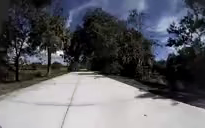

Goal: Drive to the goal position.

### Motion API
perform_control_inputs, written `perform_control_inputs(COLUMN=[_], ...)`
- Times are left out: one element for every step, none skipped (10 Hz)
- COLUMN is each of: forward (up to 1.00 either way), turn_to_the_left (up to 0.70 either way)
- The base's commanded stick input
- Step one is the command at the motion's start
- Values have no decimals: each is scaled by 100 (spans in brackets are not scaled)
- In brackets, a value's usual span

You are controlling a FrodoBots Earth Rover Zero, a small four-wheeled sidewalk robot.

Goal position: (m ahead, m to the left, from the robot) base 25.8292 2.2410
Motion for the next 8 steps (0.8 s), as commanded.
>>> perform_control_inputs(forward=[85,85,85,85,85,85,85,85], turn_to_the_left=[13,34,34,0,0,0,0,0])
